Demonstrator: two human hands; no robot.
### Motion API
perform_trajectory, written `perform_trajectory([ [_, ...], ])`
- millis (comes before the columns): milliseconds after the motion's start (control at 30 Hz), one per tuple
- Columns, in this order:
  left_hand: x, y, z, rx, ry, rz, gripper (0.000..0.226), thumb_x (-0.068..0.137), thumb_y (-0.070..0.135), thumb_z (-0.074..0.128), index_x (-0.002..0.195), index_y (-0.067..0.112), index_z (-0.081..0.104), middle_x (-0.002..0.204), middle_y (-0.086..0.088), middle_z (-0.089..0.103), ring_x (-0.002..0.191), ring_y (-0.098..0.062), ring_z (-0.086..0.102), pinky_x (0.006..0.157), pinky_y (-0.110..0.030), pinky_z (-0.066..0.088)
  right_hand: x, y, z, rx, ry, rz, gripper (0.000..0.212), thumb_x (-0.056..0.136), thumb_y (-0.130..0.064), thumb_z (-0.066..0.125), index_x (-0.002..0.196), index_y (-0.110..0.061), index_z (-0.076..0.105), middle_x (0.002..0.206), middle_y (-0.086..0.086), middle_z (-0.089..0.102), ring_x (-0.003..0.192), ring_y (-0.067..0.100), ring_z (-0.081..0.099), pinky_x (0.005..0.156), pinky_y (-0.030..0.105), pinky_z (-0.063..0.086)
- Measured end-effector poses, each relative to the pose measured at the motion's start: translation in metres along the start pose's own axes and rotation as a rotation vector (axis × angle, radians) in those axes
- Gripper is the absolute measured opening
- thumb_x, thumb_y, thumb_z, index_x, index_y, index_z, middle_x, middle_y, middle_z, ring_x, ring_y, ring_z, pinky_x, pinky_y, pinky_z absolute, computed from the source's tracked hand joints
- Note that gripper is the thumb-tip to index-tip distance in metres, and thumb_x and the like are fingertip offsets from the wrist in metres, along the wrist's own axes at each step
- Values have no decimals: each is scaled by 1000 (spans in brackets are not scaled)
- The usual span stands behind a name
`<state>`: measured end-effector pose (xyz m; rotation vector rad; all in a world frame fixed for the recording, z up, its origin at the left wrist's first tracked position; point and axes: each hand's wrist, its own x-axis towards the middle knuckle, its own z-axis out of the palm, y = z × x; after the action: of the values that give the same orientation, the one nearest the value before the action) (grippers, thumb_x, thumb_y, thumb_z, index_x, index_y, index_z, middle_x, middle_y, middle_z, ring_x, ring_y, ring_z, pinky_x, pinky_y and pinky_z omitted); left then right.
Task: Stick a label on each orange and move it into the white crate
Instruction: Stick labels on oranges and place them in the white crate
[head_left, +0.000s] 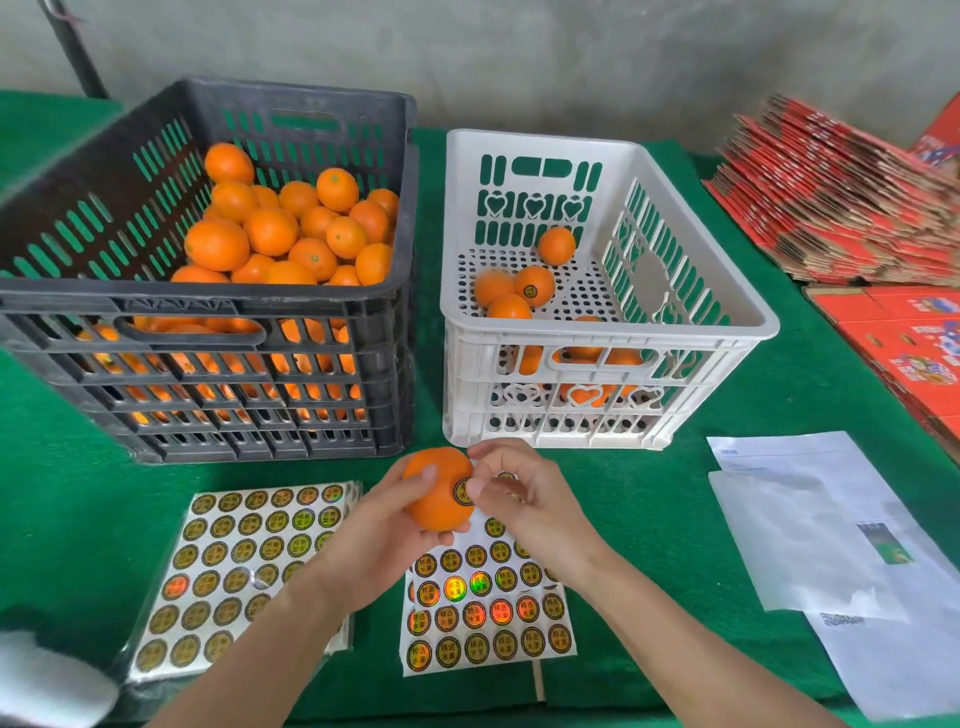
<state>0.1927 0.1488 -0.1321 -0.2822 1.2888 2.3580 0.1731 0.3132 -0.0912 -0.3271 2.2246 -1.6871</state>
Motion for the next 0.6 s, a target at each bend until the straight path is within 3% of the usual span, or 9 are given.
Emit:
perform_trajectory([
  [67, 1, 1, 2, -34, 28, -5, 65, 77, 47, 69, 127, 11, 51, 101, -11, 68, 79, -24, 63, 78, -37, 47, 0, 0, 4, -67, 18, -38, 21, 87, -11, 62, 72, -25, 59, 115, -4, 54, 112, 11, 51, 102, 34, 40],
  [133, 1, 2, 3, -33, 44, -6, 53, 84, 39, 56, 128, 10, 50, 101, -11, 67, 80, -22, 62, 75, -36, 48, 0, 1, 7, -159, 40, -77, 19, 87, -12, 63, 74, -25, 58, 114, -5, 52, 112, 8, 49, 103, 34, 38],
  [267, 1, 4, 7, -40, 29, 8, 51, 84, 35, 56, 128, 10, 50, 100, -10, 66, 81, -21, 61, 71, -35, 49, 0, 4, 10, -320, 96, -201, 12, 85, -11, 65, 78, -17, 57, 110, -3, 51, 109, 8, 49, 98, 30, 38],
  [367, 2, 4, 7, -56, 31, 10, 50, 83, 33, 58, 127, 10, 51, 105, -11, 66, 87, -23, 61, 78, -39, 47, -3, 5, 15, -372, 154, -257, 13, 85, -14, 65, 80, -18, 54, 109, -4, 51, 106, 4, 49, 93, 30, 42],
  [433, 2, 6, 6, -57, 17, 13, 47, 85, 31, 60, 127, 11, 51, 103, -11, 67, 85, -21, 63, 74, -36, 48, -4, 7, 18, -358, 193, -256, 13, 85, -16, 66, 85, -20, 54, 110, -7, 51, 105, -2, 48, 91, 32, 46],
  [600, -5, 12, 5, 41, 54, 22, 47, 76, 35, 62, 120, 18, 57, 112, -13, 66, 90, -27, 61, 68, -34, 46, -2, -1, 14, -183, 160, -65, 68, 76, -23, 74, 110, -58, 28, 114, -23, 47, 96, -6, 52, 82, 22, 52],
])
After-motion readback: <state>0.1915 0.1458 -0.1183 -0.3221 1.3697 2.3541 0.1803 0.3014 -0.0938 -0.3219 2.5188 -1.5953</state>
